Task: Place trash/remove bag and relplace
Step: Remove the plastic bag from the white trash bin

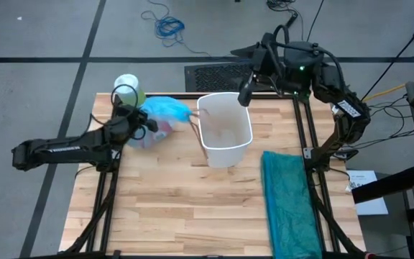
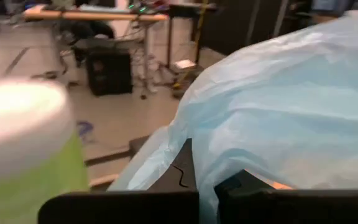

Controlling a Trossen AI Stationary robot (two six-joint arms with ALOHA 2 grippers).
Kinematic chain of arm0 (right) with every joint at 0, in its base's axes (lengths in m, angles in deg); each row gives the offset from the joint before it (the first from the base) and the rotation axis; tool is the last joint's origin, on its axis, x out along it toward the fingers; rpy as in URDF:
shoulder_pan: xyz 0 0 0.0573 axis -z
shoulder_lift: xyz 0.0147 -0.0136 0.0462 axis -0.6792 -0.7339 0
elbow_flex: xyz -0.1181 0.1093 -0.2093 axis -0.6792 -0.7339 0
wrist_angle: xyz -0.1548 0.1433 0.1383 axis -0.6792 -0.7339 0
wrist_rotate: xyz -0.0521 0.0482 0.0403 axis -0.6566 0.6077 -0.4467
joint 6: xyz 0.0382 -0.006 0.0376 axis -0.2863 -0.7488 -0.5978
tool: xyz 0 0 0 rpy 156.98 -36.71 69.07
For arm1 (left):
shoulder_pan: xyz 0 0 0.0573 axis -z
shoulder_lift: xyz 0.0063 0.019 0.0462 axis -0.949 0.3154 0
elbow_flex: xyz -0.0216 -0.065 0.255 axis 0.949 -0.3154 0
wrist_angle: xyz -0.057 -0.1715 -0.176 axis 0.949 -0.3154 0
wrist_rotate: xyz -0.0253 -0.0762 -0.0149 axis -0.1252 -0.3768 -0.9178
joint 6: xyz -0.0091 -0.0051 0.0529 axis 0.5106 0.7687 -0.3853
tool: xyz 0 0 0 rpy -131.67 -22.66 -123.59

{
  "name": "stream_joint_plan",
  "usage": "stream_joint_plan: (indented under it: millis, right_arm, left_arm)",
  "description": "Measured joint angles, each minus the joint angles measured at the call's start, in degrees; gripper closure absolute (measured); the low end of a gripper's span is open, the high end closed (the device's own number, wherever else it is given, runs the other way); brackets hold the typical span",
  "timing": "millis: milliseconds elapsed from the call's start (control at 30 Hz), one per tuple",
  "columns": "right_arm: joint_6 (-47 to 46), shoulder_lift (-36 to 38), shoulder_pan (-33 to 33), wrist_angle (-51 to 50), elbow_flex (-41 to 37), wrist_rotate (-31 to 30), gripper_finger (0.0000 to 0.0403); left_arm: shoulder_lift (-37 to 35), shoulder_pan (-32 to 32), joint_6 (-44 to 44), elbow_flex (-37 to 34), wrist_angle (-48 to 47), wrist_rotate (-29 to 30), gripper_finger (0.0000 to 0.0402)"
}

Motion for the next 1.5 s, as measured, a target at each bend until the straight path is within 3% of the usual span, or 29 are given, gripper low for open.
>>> stream_joint_plan:
  millis: [567,833,1033,1200,1500]
  right_arm:
    - [-1.81,-2.01,0.18,-4.71,0.0,0.26,0.0117]
    - [-1.88,-3.97,0.18,-6.18,0.0,0.28,0.0117]
    - [-1.66,-5.87,0.2,-6.23,0.0,0.3,0.0117]
    - [-1.23,-7.26,0.2,-6.51,0.0,0.37,0.0117]
    - [-0.74,-7.76,0.26,-6.54,0.0,1.51,0.0117]
  left_arm:
    - [-3.02,0.0,12.31,-10.07,-0.74,12.45,0.0402]
    - [-2.36,-0.23,25.57,-13.15,-14.47,15.66,0.0402]
    - [-0.76,-0.22,33.15,-16.14,-18.76,15.63,0.0402]
    - [1.18,-0.22,34.65,-16.14,-16.31,14.64,0.0402]
    - [5.97,-0.17,35.0,-16.14,-2.12,11.21,0.0402]
